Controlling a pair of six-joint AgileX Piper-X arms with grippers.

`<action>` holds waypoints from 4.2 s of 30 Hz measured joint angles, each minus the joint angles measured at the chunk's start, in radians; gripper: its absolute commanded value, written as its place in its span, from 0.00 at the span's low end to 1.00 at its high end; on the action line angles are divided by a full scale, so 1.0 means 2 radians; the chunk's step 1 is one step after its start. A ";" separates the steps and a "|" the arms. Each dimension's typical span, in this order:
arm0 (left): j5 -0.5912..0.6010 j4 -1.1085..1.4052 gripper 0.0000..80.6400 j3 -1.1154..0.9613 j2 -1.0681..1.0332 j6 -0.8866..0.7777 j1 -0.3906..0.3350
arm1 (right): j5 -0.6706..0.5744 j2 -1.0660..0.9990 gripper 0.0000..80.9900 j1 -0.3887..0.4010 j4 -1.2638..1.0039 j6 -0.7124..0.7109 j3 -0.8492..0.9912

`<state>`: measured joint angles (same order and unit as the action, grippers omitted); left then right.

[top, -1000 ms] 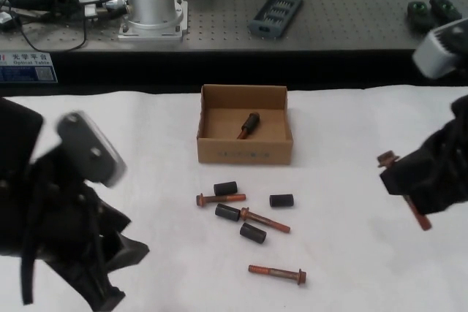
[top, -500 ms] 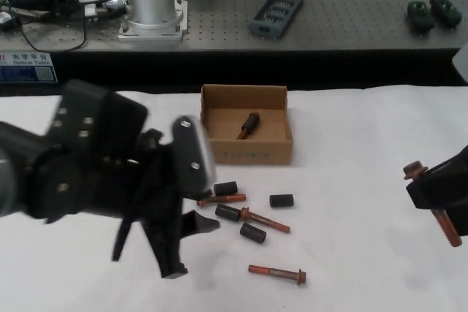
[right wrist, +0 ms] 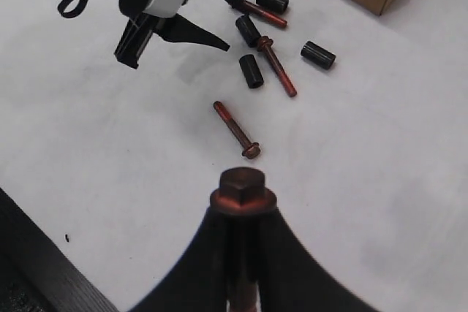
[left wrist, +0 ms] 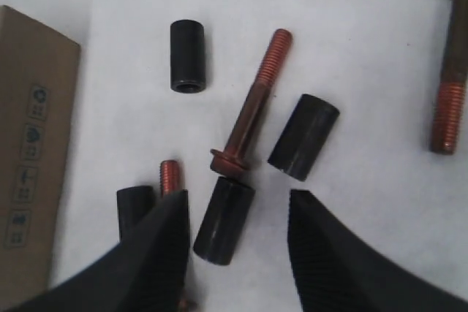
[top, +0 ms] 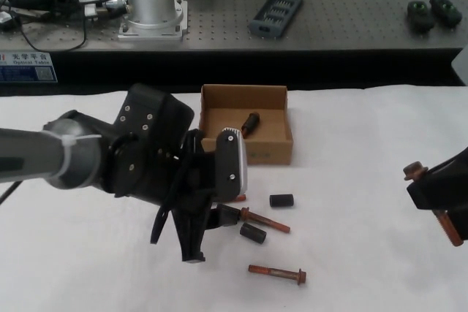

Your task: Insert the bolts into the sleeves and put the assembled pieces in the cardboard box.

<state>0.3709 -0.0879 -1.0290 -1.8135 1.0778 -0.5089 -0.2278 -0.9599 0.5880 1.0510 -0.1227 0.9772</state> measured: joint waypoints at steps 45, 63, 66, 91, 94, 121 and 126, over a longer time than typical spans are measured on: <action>0.063 0.025 0.34 -0.009 -0.047 -0.001 0.026 | 0.000 0.000 0.03 0.000 -0.007 -0.003 0.000; 0.067 0.026 0.34 -0.044 -0.082 -0.011 0.027 | 0.000 0.000 0.03 0.000 -0.007 -0.003 0.000; 0.067 0.013 0.32 -0.049 -0.082 -0.011 0.027 | 0.000 0.000 0.03 0.000 -0.007 -0.003 0.000; 0.065 -0.041 0.01 -0.062 -0.082 -0.025 0.028 | 0.000 0.000 0.03 0.000 -0.012 -0.003 0.000; 0.052 -0.050 0.01 -0.070 -0.082 -0.038 0.027 | 0.000 0.000 0.03 0.000 -0.012 -0.003 0.000; 0.059 -0.303 0.01 -0.072 0.144 -0.177 0.028 | 0.000 0.000 0.03 0.000 -0.084 0.026 0.000; 0.105 -0.303 0.01 -0.042 0.191 -0.233 0.028 | -0.035 -0.035 0.03 0.000 -0.203 0.130 0.000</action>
<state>0.5803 -0.6937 -1.1137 -1.4323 0.6125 -0.4534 -0.2986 -1.0297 0.5880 0.6454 0.1375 0.9772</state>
